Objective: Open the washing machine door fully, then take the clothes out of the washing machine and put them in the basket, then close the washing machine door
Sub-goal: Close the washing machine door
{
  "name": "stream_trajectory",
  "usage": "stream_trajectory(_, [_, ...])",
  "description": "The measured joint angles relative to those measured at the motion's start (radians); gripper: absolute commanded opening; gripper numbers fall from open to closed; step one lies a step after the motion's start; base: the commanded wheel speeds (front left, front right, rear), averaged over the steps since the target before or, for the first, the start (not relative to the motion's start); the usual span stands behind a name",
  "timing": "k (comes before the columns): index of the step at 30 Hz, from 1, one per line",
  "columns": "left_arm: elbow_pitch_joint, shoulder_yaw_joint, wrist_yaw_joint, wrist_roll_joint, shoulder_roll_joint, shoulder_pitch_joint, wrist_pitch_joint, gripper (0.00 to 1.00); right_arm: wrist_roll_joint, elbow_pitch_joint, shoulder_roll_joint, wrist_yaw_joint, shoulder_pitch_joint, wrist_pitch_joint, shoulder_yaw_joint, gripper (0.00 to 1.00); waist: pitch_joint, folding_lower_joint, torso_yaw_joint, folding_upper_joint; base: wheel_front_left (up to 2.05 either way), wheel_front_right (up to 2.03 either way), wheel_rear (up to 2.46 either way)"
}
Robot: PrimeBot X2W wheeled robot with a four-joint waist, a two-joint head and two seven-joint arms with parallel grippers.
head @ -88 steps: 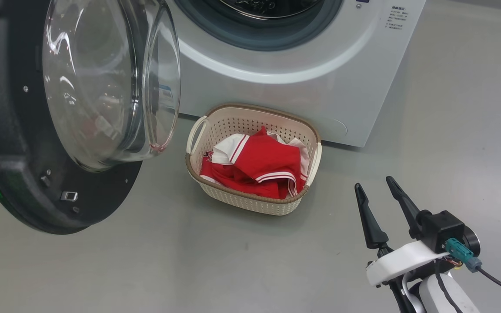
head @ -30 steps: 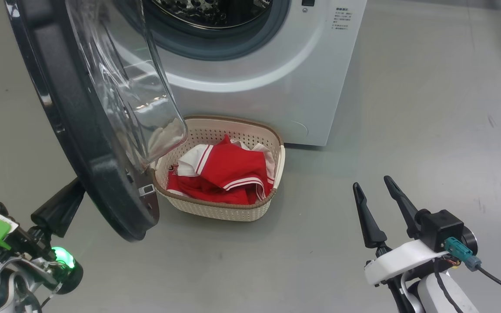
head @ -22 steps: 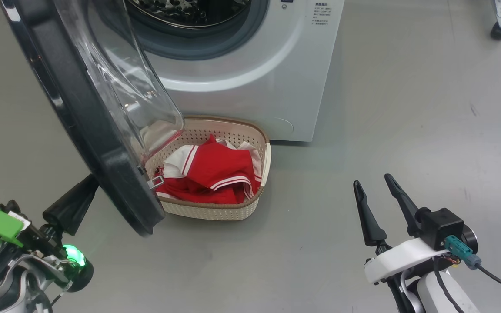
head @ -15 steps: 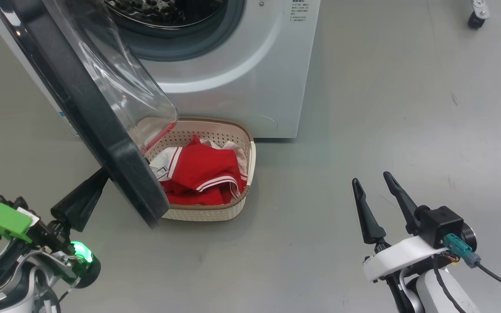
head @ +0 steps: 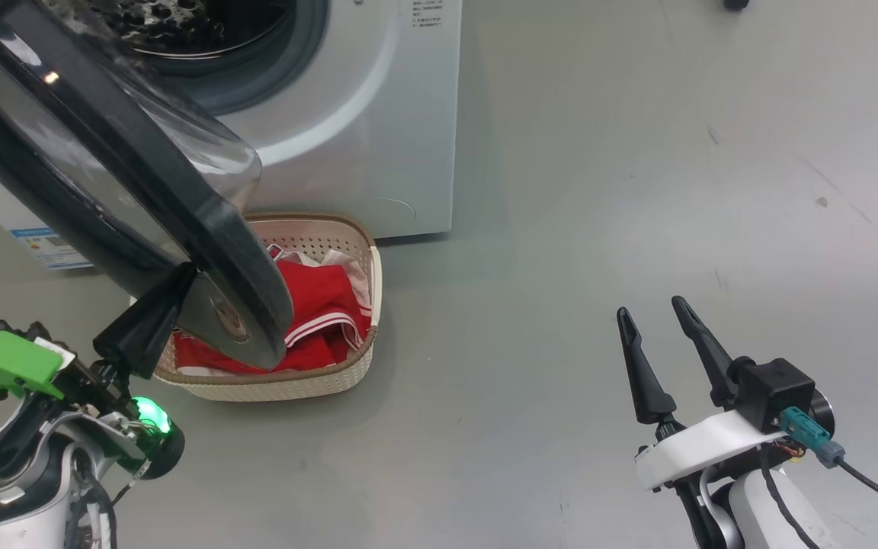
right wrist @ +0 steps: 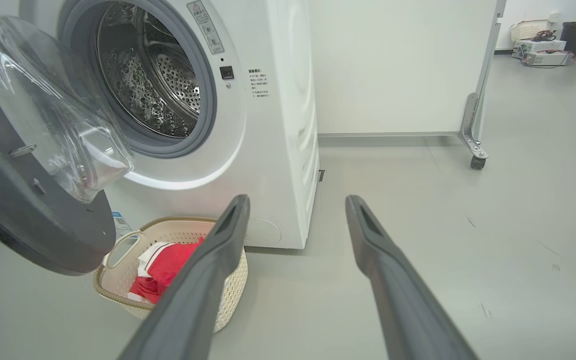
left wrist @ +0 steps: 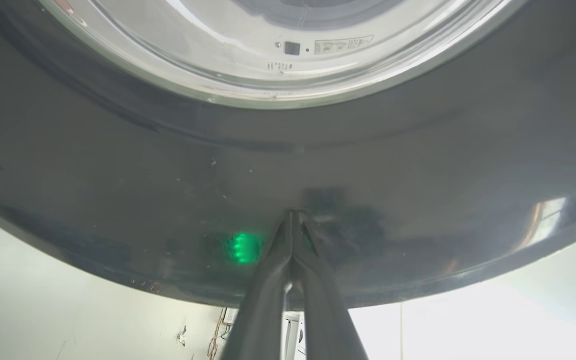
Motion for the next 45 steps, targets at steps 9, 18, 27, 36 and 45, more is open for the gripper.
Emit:
stream_trajectory(9, [0.034,-0.009,0.0,-0.032,-0.004,-0.02,-0.041,0.0,0.004,-0.001,0.002,0.0,0.0,0.0,-0.001,1.0,0.007,0.0,-0.076,0.0,0.0,0.0,0.0])
stream_trajectory(18, [0.101,0.018,0.0,-0.072,-0.01,-0.059,-0.133,0.0,0.007,-0.001,0.005,0.0,0.001,0.0,0.001,1.0,0.011,0.0,-0.164,0.0,0.0,0.0,0.0])
stream_trajectory(27, [0.138,0.053,0.0,-0.11,-0.014,-0.125,-0.237,0.0,0.016,-0.002,0.007,0.0,0.004,0.0,-0.002,1.0,0.017,0.0,-0.255,0.0,0.0,0.0,0.0])
stream_trajectory(36, [0.177,-0.013,0.0,-0.138,-0.019,-0.178,-0.265,0.0,0.024,-0.028,0.01,-0.016,0.019,0.0,-0.04,1.0,0.03,0.0,-0.269,0.0,0.0,0.0,0.0])
stream_trajectory(45, [0.207,-0.074,-0.012,-0.165,-0.02,-0.174,-0.258,0.0,0.024,-0.048,0.013,-0.016,0.019,0.0,-0.054,1.0,0.026,0.0,-0.218,0.0,0.0,0.0,0.0])
